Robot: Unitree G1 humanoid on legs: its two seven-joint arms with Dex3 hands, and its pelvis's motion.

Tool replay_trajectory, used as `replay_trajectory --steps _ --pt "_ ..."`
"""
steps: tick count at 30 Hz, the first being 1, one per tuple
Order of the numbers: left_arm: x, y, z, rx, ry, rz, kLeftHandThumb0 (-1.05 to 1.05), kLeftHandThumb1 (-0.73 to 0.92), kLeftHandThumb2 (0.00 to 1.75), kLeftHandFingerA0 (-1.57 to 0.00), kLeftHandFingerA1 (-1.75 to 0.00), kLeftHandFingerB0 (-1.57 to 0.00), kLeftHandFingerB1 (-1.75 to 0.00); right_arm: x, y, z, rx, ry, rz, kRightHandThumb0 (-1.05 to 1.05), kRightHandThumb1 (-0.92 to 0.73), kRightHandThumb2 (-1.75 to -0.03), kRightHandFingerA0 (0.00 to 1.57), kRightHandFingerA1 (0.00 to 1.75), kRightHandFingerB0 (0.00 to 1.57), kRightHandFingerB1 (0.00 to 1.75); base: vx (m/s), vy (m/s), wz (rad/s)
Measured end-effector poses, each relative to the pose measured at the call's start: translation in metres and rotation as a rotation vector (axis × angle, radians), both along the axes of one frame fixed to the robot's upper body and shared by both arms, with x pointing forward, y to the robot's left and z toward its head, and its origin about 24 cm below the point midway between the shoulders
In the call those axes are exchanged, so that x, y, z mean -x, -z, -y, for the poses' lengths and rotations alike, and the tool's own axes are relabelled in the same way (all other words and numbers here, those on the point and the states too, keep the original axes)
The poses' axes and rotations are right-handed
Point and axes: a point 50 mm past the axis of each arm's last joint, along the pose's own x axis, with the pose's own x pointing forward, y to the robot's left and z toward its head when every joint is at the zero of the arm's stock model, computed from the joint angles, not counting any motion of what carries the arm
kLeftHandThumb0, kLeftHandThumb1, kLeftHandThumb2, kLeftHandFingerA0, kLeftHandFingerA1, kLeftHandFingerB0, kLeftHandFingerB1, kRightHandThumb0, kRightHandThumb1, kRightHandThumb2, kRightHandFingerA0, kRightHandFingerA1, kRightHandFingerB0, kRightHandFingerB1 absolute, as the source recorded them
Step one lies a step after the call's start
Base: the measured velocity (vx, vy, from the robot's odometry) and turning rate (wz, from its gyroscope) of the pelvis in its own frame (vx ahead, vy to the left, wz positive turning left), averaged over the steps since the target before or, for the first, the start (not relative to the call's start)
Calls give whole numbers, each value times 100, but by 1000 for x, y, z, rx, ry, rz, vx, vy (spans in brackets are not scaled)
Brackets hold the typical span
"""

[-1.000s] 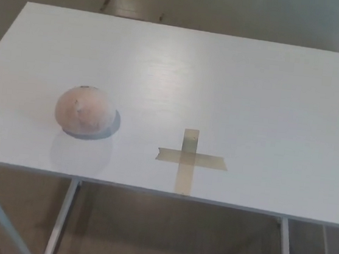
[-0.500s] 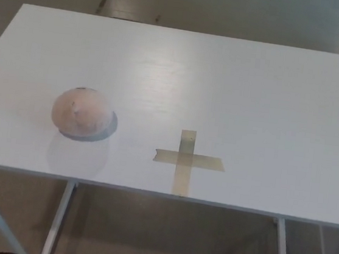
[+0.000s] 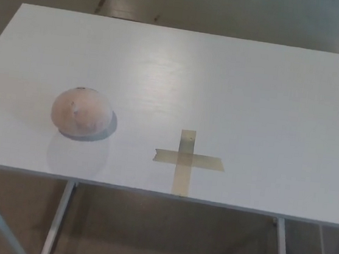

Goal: Use the left hand to take the pink dumpling toy on a person's hand and put it on the desk.

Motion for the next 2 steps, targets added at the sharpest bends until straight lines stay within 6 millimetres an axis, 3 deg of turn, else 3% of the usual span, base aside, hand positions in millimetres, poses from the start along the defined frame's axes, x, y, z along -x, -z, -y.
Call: replay_trajectory --steps 2 --pt "2 6 -1 -9 -16 -33 -60 80 65 -49 -37 -33 -32 0 0 0 0 3 3 -30 -70 -61 64 45 58 43 0 0 0"
